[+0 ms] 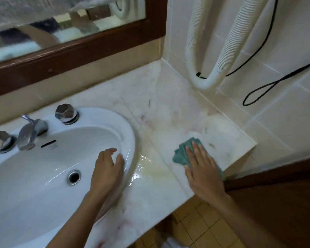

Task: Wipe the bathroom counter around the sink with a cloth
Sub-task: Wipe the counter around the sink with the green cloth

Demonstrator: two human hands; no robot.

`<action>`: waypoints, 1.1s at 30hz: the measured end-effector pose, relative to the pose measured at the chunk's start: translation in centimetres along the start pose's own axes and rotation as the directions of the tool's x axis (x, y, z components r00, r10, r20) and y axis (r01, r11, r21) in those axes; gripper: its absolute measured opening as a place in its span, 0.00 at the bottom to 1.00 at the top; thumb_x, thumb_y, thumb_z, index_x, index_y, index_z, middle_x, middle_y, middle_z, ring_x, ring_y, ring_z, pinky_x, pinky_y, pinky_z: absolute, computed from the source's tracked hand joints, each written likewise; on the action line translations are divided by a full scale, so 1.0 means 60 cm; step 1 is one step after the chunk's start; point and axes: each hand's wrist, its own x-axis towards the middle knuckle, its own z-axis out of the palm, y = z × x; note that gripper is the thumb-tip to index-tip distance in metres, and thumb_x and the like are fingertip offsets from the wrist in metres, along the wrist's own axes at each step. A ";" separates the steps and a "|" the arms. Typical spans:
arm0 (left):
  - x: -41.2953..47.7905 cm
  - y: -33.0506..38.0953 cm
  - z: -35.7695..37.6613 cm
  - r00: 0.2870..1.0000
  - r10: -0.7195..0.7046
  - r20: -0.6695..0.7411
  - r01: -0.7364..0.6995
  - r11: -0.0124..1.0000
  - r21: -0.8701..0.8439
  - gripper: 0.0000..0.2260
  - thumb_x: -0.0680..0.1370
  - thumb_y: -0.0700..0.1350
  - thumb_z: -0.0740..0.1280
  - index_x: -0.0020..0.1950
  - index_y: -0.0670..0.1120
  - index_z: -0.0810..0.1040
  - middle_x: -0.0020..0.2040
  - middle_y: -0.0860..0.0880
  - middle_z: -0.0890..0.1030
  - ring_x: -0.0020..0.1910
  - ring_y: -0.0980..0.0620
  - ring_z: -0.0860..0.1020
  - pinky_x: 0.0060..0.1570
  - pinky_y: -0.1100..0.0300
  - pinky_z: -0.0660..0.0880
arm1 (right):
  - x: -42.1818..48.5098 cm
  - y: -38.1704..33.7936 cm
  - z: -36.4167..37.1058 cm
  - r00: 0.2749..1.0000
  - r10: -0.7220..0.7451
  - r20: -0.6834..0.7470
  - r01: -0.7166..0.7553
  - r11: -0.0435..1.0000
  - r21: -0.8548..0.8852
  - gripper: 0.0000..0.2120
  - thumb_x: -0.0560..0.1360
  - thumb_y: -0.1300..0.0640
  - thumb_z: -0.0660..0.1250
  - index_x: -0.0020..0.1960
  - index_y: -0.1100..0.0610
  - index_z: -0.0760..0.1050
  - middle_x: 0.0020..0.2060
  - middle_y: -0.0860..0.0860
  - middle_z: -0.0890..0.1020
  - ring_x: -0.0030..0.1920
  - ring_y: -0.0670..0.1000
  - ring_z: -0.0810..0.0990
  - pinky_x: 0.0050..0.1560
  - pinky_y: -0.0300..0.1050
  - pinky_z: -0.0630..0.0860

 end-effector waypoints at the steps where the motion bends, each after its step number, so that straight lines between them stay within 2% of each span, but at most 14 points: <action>1: 0.005 0.001 0.009 1.000 -0.021 0.005 0.021 1.000 0.002 0.19 0.76 0.58 0.54 0.61 0.51 0.73 0.61 0.50 0.74 0.61 0.48 0.73 0.59 0.48 0.71 | 0.014 0.040 -0.010 0.997 0.080 -0.010 -0.080 0.997 -0.011 0.30 0.79 0.43 0.39 0.78 0.53 0.44 0.78 0.52 0.46 0.77 0.53 0.44 0.75 0.54 0.49; 3: 0.008 0.006 0.018 0.998 -0.064 -0.015 0.065 0.997 0.036 0.17 0.77 0.58 0.52 0.55 0.51 0.73 0.57 0.50 0.75 0.56 0.49 0.73 0.53 0.51 0.70 | 0.068 0.100 -0.025 0.970 0.242 -0.011 -0.242 0.970 -0.008 0.33 0.77 0.42 0.37 0.78 0.54 0.44 0.78 0.54 0.46 0.77 0.54 0.44 0.74 0.55 0.48; 4: 0.007 0.010 0.020 0.996 -0.076 -0.051 0.080 0.993 0.081 0.16 0.77 0.57 0.52 0.55 0.52 0.74 0.56 0.51 0.75 0.55 0.50 0.73 0.51 0.52 0.70 | 0.103 0.116 -0.030 0.956 0.291 -0.017 -0.291 0.957 0.004 0.33 0.77 0.42 0.38 0.78 0.55 0.44 0.78 0.56 0.46 0.77 0.55 0.44 0.75 0.56 0.48; 6: 0.003 0.018 0.022 0.989 -0.031 -0.148 0.063 0.973 0.220 0.13 0.79 0.54 0.54 0.55 0.53 0.75 0.55 0.53 0.75 0.54 0.50 0.73 0.47 0.53 0.69 | 0.176 0.117 -0.035 0.942 0.333 -0.054 -0.332 0.943 0.014 0.31 0.79 0.45 0.43 0.78 0.58 0.45 0.77 0.58 0.49 0.77 0.57 0.46 0.75 0.56 0.50; 8: 0.000 0.022 0.024 0.977 0.025 -0.213 0.038 0.958 0.285 0.10 0.79 0.52 0.56 0.53 0.53 0.75 0.53 0.53 0.76 0.51 0.49 0.73 0.45 0.53 0.70 | 0.243 0.089 -0.032 0.943 0.326 -0.064 -0.327 0.945 -0.002 0.30 0.81 0.48 0.46 0.78 0.60 0.45 0.77 0.60 0.50 0.77 0.59 0.48 0.75 0.55 0.49; 11: 0.003 0.022 0.027 0.971 0.031 -0.235 0.042 0.953 0.301 0.10 0.79 0.51 0.57 0.51 0.52 0.76 0.51 0.52 0.76 0.50 0.47 0.74 0.42 0.53 0.70 | 0.312 0.023 -0.026 0.970 0.239 -0.035 -0.240 0.970 -0.027 0.29 0.81 0.48 0.44 0.78 0.59 0.43 0.77 0.59 0.46 0.77 0.58 0.44 0.75 0.53 0.44; 14: 0.005 0.020 0.026 0.965 0.053 -0.255 0.037 0.941 0.337 0.09 0.79 0.50 0.57 0.49 0.51 0.77 0.49 0.51 0.77 0.48 0.46 0.75 0.40 0.54 0.70 | 0.304 -0.046 -0.009 0.994 0.111 -0.015 -0.111 0.994 0.015 0.29 0.81 0.47 0.44 0.78 0.57 0.43 0.78 0.57 0.45 0.77 0.55 0.42 0.75 0.52 0.44; 18: 0.005 0.017 0.027 0.967 0.055 -0.250 0.035 0.939 0.343 0.11 0.79 0.51 0.56 0.48 0.50 0.76 0.46 0.50 0.76 0.46 0.45 0.75 0.40 0.52 0.72 | 0.182 -0.110 0.013 0.992 -0.123 -0.039 0.124 0.991 0.044 0.29 0.79 0.48 0.47 0.78 0.57 0.51 0.78 0.56 0.52 0.77 0.55 0.48 0.74 0.51 0.48; 20: 0.004 0.016 0.025 0.967 0.062 -0.247 0.026 0.940 0.339 0.12 0.79 0.51 0.55 0.47 0.49 0.76 0.45 0.49 0.76 0.45 0.44 0.75 0.40 0.51 0.74 | 0.106 -0.112 0.015 0.972 -0.236 0.007 0.236 0.971 0.035 0.29 0.80 0.48 0.47 0.78 0.55 0.48 0.78 0.54 0.49 0.77 0.54 0.45 0.74 0.50 0.46; 22: 0.001 0.014 0.024 0.966 0.067 -0.248 0.018 0.945 0.325 0.12 0.79 0.51 0.55 0.46 0.48 0.76 0.45 0.49 0.76 0.44 0.44 0.75 0.40 0.51 0.74 | 0.048 -0.082 0.011 0.954 -0.290 0.082 0.290 0.957 0.006 0.29 0.81 0.46 0.44 0.78 0.52 0.41 0.78 0.51 0.43 0.77 0.51 0.39 0.75 0.50 0.44; 25: -0.006 0.014 0.023 0.961 0.081 -0.265 0.008 0.948 0.319 0.13 0.79 0.50 0.55 0.42 0.45 0.74 0.41 0.47 0.76 0.41 0.42 0.75 0.38 0.50 0.74 | 0.032 -0.001 -0.005 0.974 -0.205 0.092 0.209 0.977 -0.032 0.29 0.80 0.43 0.38 0.77 0.50 0.36 0.77 0.50 0.40 0.76 0.49 0.36 0.76 0.53 0.47; 28: -0.004 0.017 0.023 0.967 0.070 -0.246 0.009 0.952 0.306 0.14 0.79 0.50 0.54 0.39 0.44 0.72 0.38 0.46 0.74 0.38 0.41 0.74 0.38 0.50 0.74 | 0.080 0.043 -0.013 0.998 -0.015 0.059 0.018 0.999 -0.042 0.32 0.76 0.42 0.34 0.78 0.52 0.40 0.78 0.51 0.42 0.77 0.50 0.40 0.75 0.55 0.50; 31: 0.000 0.016 0.023 0.969 0.079 -0.234 -0.001 0.949 0.314 0.14 0.78 0.49 0.54 0.37 0.44 0.70 0.37 0.47 0.73 0.36 0.41 0.72 0.36 0.50 0.74 | 0.127 0.015 -0.006 0.988 0.152 0.014 -0.151 0.987 -0.045 0.31 0.78 0.44 0.39 0.78 0.54 0.40 0.78 0.54 0.44 0.77 0.53 0.42 0.75 0.54 0.48; 33: -0.001 0.016 0.023 0.966 0.090 -0.243 -0.006 0.945 0.328 0.14 0.78 0.49 0.55 0.37 0.44 0.70 0.36 0.47 0.72 0.35 0.41 0.72 0.35 0.50 0.73 | 0.142 -0.033 0.000 0.979 0.204 -0.003 -0.204 0.979 -0.019 0.30 0.80 0.47 0.44 0.78 0.56 0.41 0.78 0.56 0.44 0.77 0.55 0.42 0.75 0.54 0.47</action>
